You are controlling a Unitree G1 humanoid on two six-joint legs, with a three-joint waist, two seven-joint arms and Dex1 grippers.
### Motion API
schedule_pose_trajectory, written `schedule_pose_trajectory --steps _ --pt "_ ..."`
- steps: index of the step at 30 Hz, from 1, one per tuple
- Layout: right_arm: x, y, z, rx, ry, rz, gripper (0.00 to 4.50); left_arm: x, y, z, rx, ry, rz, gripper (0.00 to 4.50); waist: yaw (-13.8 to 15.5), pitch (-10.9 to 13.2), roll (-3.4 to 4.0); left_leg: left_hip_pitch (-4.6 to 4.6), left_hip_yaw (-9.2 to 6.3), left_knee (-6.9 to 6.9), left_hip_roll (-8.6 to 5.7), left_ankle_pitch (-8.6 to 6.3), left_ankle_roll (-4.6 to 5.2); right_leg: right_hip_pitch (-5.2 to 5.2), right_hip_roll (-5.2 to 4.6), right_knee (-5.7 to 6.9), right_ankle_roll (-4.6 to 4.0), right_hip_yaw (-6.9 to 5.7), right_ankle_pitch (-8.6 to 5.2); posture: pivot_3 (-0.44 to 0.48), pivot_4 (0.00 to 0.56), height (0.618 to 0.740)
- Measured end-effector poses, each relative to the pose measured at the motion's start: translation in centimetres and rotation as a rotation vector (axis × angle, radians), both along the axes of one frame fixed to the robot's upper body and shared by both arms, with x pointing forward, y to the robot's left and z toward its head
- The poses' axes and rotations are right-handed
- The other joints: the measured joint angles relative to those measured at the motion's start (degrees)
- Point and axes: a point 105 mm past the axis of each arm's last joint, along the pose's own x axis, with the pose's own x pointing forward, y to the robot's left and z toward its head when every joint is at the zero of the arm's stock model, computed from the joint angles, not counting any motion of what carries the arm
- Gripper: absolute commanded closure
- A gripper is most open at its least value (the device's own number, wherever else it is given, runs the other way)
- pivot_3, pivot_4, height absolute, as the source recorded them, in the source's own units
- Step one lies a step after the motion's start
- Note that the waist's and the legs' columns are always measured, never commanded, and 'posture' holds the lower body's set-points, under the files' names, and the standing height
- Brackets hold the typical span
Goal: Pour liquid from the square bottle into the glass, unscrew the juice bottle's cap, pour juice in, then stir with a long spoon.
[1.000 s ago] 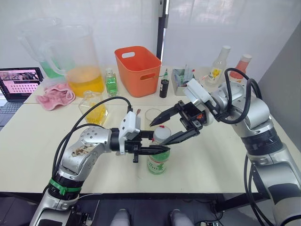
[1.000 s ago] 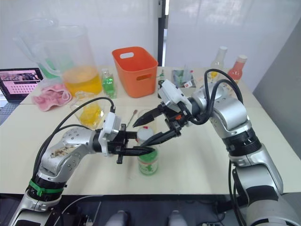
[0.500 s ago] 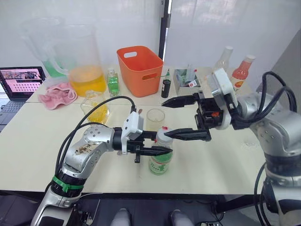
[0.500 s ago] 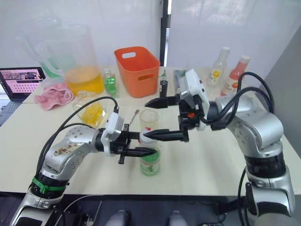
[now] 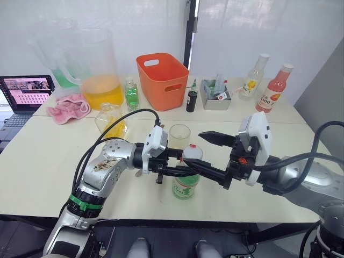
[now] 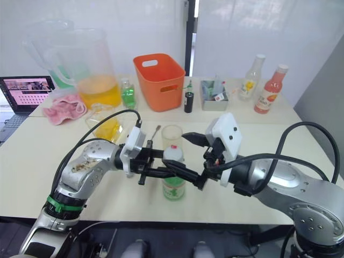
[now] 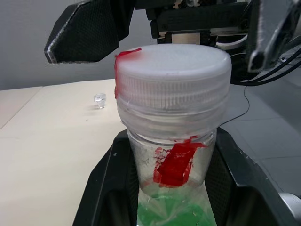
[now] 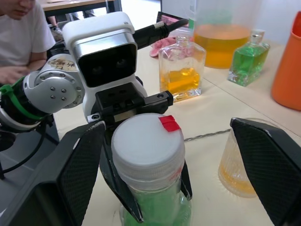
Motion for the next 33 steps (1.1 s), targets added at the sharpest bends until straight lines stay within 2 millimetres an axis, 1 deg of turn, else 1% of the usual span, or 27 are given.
schedule_pose_trajectory --steps 4,6,12,13,19,22,26,30,32,33 --pt "0.0 0.0 0.1 0.000 0.009 -0.020 0.00 -0.1 -0.1 0.0 0.004 -0.003 -0.009 3.17 -0.02 0.00 0.00 -0.01 0.00 -0.03 0.00 0.00 0.00 -0.01 0.00 0.00 -0.01 0.00 -0.01 0.000 0.150 0.703" --pt "0.0 0.0 0.0 -0.009 0.012 -0.032 0.52 0.0 -0.1 0.0 0.003 -0.002 -0.009 3.17 -0.01 0.00 0.00 -0.01 0.00 -0.02 0.00 0.00 0.01 0.00 0.00 -0.01 -0.01 0.00 -0.01 0.000 0.150 0.703" --pt "-0.5 0.6 -0.2 -0.049 0.018 0.005 2.48 0.1 -0.3 0.0 0.002 -0.005 -0.003 3.17 0.05 0.00 0.00 -0.01 0.00 -0.01 0.00 0.00 0.01 0.01 0.00 -0.04 -0.01 0.00 -0.02 0.000 0.150 0.703" --pt "-0.5 0.6 -0.2 -0.054 0.016 0.009 2.75 0.1 -0.3 -0.1 0.003 -0.007 -0.001 3.17 0.06 0.00 -0.01 0.00 0.00 -0.01 0.00 0.00 0.01 0.02 0.00 -0.04 -0.02 0.00 -0.02 0.000 0.150 0.703" --pt "-0.3 0.6 -0.1 -0.084 0.011 0.057 2.79 0.2 -0.3 -0.1 0.004 -0.009 0.015 3.17 0.10 -0.01 -0.01 0.00 -0.01 0.01 0.00 0.00 0.01 0.02 0.00 -0.03 -0.02 0.00 -0.02 0.000 0.150 0.703" --pt "0.1 0.7 0.1 -0.117 -0.001 0.130 2.79 0.2 -0.1 -0.1 0.000 -0.008 0.031 3.17 0.03 -0.02 0.00 0.02 0.00 0.01 0.00 0.00 0.01 0.02 0.00 -0.03 -0.02 0.00 -0.02 0.000 0.150 0.703" --pt "1.1 0.6 0.1 -0.153 -0.026 0.340 2.79 -0.1 0.2 -0.1 0.006 -0.019 0.047 3.17 -0.22 -0.02 0.00 0.05 0.00 0.03 0.00 0.00 0.01 0.04 0.00 -0.03 -0.01 0.00 -0.02 0.000 0.150 0.703" --pt "1.7 0.3 0.1 -0.216 -0.094 0.601 2.79 -0.8 0.3 0.2 0.022 -0.054 0.048 3.17 -0.46 -0.02 0.00 0.11 0.02 -0.02 0.01 0.00 0.00 0.04 0.00 -0.01 0.02 -0.01 -0.02 0.000 0.150 0.703" --pt "2.1 0.5 0.3 -0.245 -0.118 0.724 2.79 -1.0 0.4 0.3 0.032 -0.067 0.054 3.17 -0.77 -0.02 0.01 0.16 0.02 -0.04 0.01 0.00 0.00 0.02 0.01 0.02 0.02 -0.01 -0.02 0.000 0.150 0.703" --pt "2.2 0.5 0.4 -0.254 -0.125 0.757 2.79 -1.1 0.4 0.3 0.034 -0.069 0.055 3.17 -0.80 -0.02 0.01 0.16 0.02 -0.05 0.01 0.00 0.00 0.02 0.01 0.06 0.04 -0.01 -0.02 0.000 0.150 0.703"
